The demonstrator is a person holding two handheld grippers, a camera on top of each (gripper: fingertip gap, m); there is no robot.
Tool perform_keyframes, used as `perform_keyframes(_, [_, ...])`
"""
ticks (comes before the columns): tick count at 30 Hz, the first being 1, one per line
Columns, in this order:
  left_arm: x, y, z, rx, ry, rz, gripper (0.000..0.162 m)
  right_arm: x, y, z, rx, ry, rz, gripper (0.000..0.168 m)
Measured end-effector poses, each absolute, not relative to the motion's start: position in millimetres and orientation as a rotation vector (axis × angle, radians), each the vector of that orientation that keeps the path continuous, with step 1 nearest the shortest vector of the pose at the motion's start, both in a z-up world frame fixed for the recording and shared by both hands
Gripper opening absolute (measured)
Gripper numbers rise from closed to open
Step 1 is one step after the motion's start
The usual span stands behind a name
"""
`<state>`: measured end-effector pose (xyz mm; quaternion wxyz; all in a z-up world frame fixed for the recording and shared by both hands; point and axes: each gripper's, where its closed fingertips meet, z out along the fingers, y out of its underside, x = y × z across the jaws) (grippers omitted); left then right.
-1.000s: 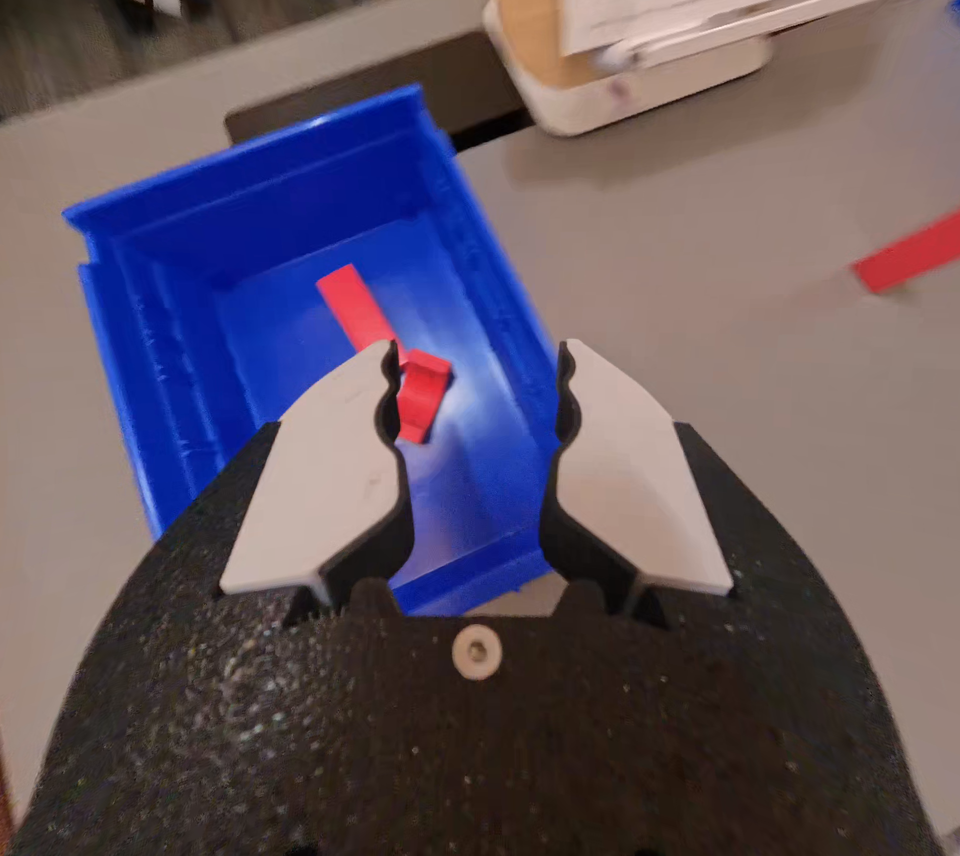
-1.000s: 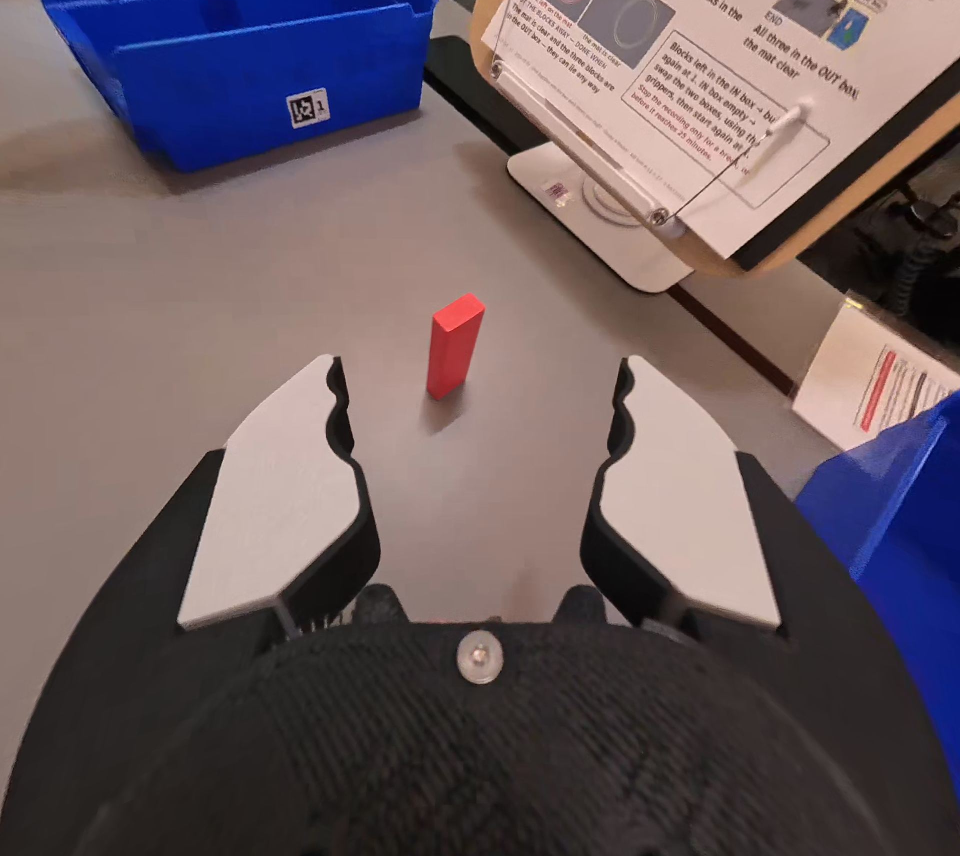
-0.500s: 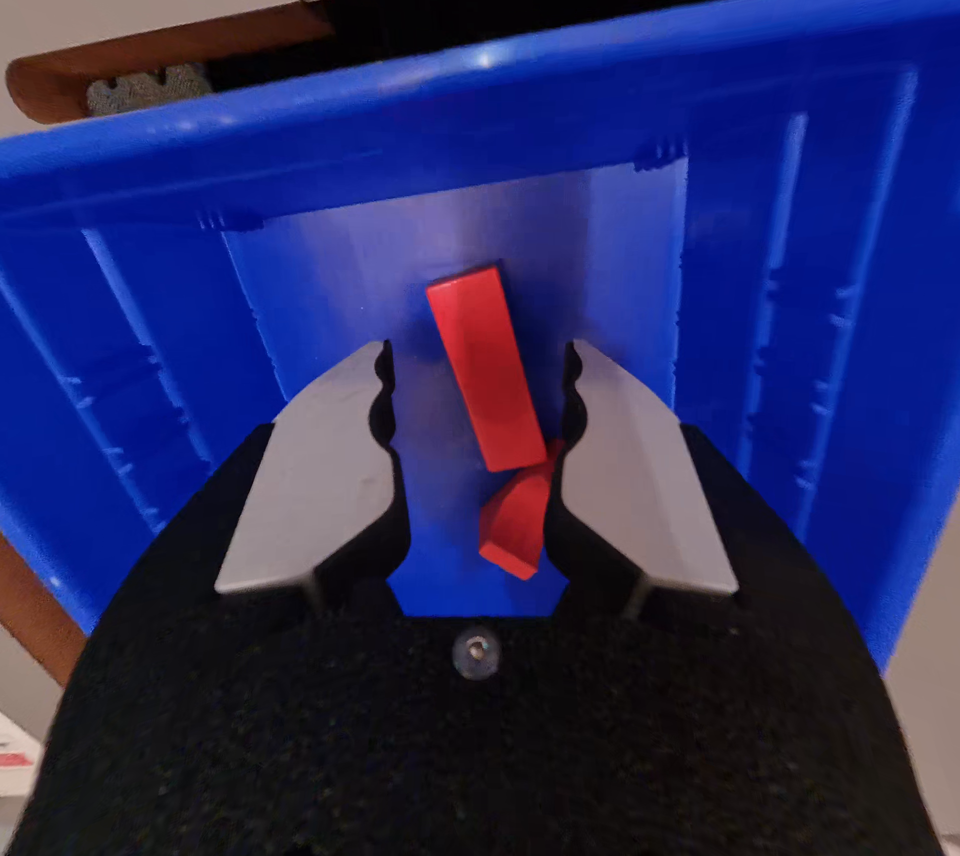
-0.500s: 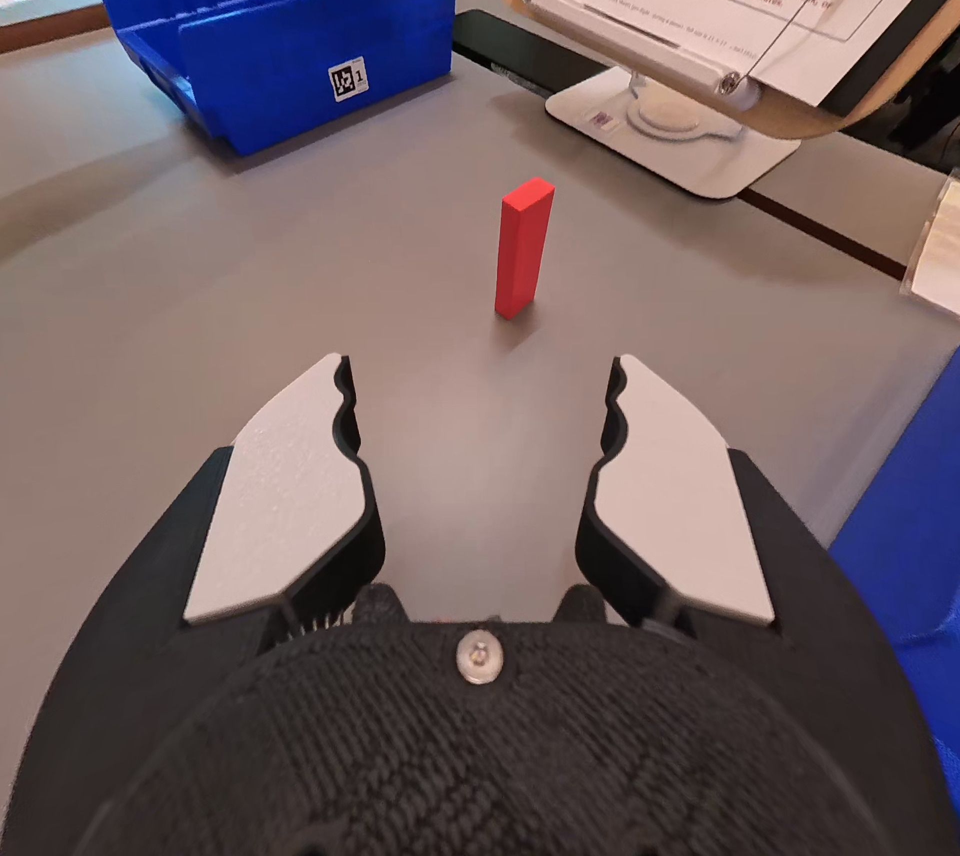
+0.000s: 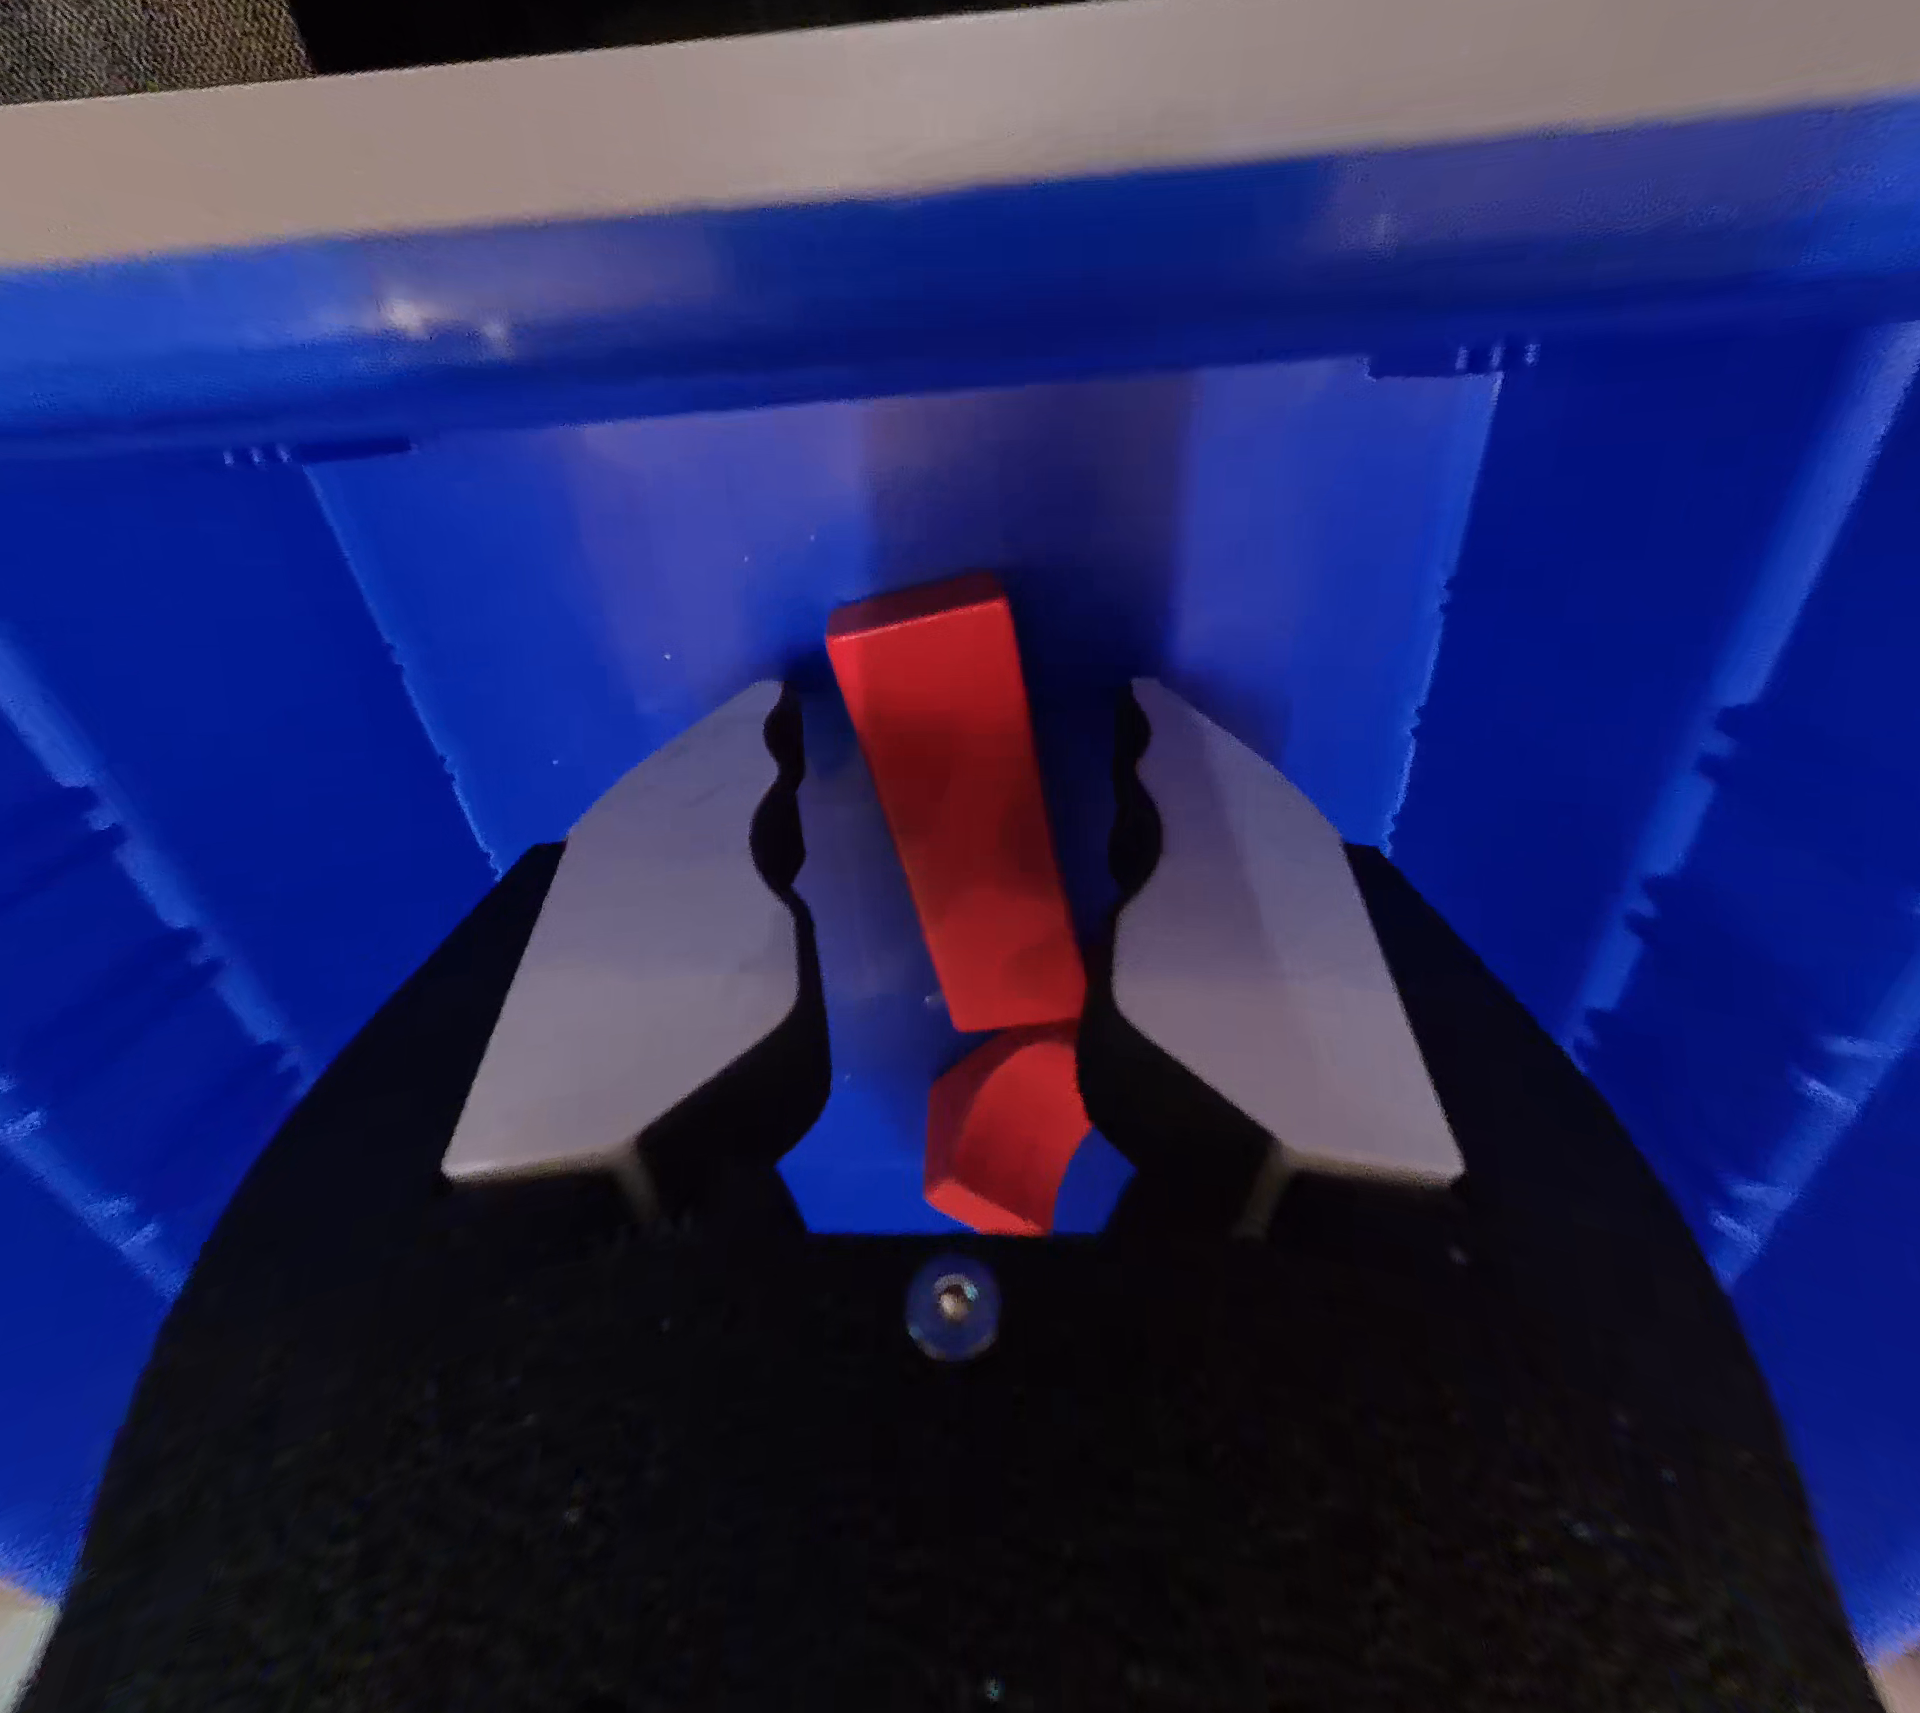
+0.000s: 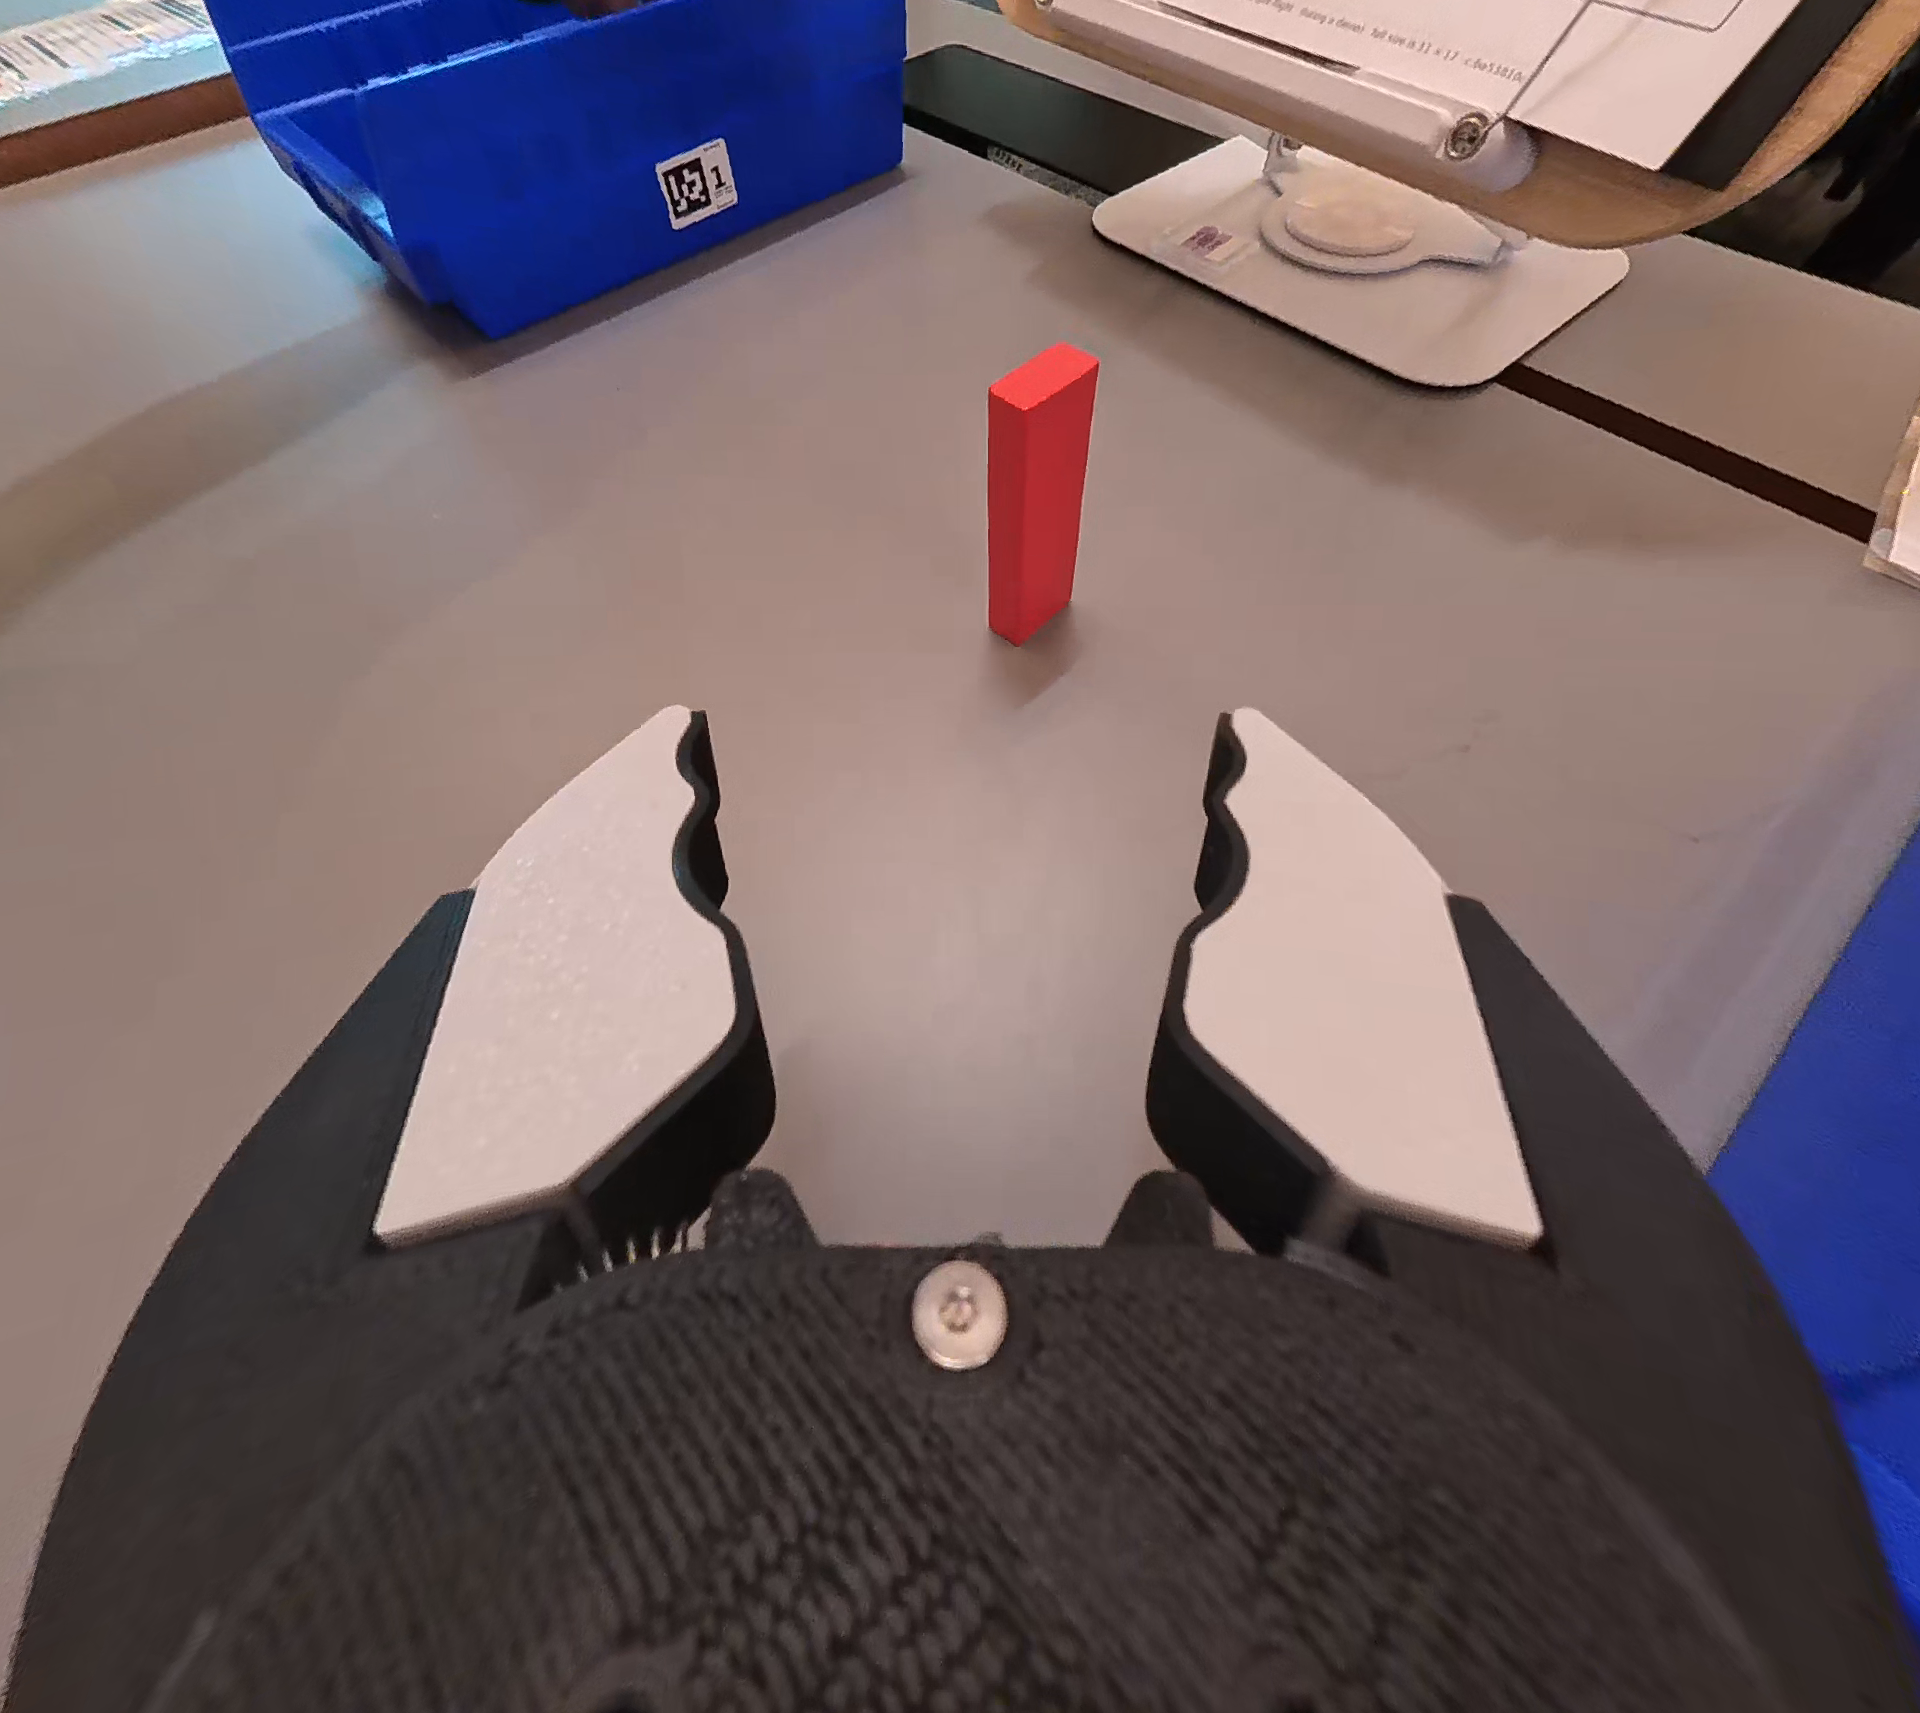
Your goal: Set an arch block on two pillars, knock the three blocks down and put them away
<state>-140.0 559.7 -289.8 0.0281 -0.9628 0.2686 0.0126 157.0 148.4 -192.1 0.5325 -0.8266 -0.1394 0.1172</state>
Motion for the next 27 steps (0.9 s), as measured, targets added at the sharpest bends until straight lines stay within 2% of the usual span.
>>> perform_keyframes(4, [-135.8,559.3,-290.4,-2.977,0.831,-0.016,0.046,153.1,151.5,-194.5,-1.97,-0.341,0.285,0.091])
perform_keyframes(5, [-135.1,560.8,-290.2,-2.966,0.826,-0.027,0.036,152.2,151.9,-195.2,-1.971,-0.342,0.285,0.091])
perform_keyframes(6, [-134.7,562.2,-290.0,-2.955,0.819,-0.035,0.033,151.3,152.5,-196.0,-1.97,-0.343,0.287,0.091])
perform_keyframes(15, [-137.0,569.9,-283.1,-2.759,0.895,-0.095,0.032,144.0,153.8,-193.2,-1.938,-0.332,0.299,0.09])
perform_keyframes(18, [-127.1,576.6,-254.5,-2.62,0.877,-0.252,0.033,141.7,151.1,-190.7,-1.933,-0.347,0.3,0.089])
perform_keyframes(27, [-81.6,546.9,-126.0,-2.086,0.967,-0.696,0.032,132.5,152.7,-181.7,-1.902,-0.368,0.314,0.087])
